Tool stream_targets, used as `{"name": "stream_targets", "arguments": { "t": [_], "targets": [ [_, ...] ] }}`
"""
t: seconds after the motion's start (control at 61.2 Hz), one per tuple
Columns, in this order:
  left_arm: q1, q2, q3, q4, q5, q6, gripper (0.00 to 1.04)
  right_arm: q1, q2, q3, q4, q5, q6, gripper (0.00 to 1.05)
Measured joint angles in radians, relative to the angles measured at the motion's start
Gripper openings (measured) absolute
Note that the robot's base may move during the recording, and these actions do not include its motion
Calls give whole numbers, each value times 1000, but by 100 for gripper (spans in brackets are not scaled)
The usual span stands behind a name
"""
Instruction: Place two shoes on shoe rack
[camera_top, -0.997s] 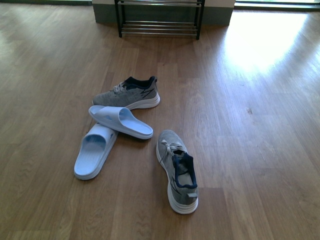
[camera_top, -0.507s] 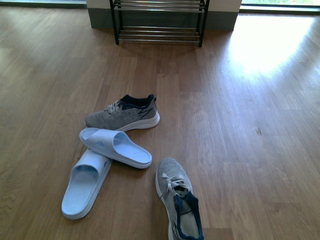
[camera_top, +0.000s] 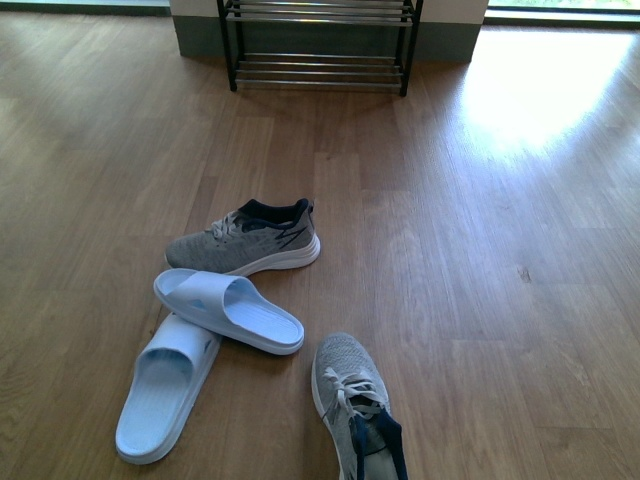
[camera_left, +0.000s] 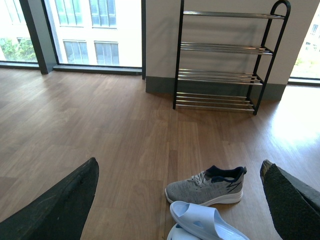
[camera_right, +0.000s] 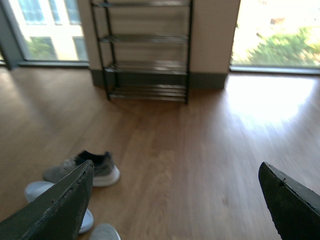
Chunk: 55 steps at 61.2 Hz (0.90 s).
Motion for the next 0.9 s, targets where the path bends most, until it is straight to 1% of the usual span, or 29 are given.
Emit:
{"name": "stream_targets", "arguments": {
  "t": [0.016,0.033,0.082,0.131,0.229,0.278,0.294,0.311,0.343,0.474,0.539,0.654,0.768,0.899],
  "targets": [
    [0,0,0,0,0,0,95,8,34,5,-9,30,2,96],
    [0,0,0,0,0,0,95,8,52,7,-9,39,2,96],
    [0,0,0,0,0,0,95,1,144,13,4,32,5,96],
    [0,0,0,0,0,0,95,-13,262,19,55,7,4,96],
    [0,0,0,0,0,0,95,-32,525,40,215,-37,-13,96],
    [0,0,0,0,0,0,95,-40,719,56,354,-48,-42,96],
    [0,0,0,0,0,0,95,-41,738,58,366,-49,-47,96],
    [0,0,0,0,0,0,95,-45,827,71,426,-53,-53,96],
    [0,0,0,0,0,0,95,-45,943,90,493,-60,-66,96],
    [0,0,0,0,0,0,95,-37,1362,182,674,-81,-122,96],
    [0,0,0,0,0,0,95,-37,1546,230,711,-96,-139,96],
    [0,0,0,0,0,0,95,-47,1852,314,766,-90,-181,96],
    [0,0,0,0,0,0,95,-68,2081,387,790,-82,-218,96],
    [0,0,0,0,0,0,95,-93,2279,463,786,-86,-237,96]
  ]
}}
